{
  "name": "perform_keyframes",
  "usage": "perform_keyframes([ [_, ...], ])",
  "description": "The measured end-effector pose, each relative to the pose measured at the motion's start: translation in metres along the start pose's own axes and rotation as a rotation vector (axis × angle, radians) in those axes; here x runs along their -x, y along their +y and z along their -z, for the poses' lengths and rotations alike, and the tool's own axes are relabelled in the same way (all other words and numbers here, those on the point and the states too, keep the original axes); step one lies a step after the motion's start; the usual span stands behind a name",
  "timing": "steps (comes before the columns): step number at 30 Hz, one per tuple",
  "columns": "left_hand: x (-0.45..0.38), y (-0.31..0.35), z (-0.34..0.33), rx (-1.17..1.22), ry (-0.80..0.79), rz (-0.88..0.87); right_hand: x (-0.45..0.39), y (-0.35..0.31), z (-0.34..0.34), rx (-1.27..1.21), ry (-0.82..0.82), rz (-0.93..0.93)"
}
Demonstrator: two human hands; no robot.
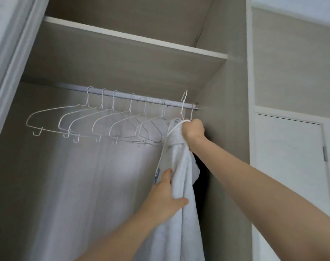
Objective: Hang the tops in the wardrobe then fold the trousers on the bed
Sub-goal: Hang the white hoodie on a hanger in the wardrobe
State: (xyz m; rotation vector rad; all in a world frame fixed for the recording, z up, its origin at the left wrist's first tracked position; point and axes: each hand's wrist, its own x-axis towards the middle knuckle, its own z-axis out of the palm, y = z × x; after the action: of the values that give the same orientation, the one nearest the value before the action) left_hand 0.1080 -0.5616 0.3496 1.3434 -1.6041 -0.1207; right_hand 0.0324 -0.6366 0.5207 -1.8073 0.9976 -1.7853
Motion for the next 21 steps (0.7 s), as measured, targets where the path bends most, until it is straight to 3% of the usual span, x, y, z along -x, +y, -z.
perform_keyframes([
  [6,-0.077,-0.027,0.010,-0.146,0.210,-0.062,-0.063,0.001,-0.032,0.100,0.036,0.048],
  [21,-0.153,-0.061,-0.002,0.063,0.127,-0.034,-0.150,0.037,-0.073,0.236,0.029,0.052],
])
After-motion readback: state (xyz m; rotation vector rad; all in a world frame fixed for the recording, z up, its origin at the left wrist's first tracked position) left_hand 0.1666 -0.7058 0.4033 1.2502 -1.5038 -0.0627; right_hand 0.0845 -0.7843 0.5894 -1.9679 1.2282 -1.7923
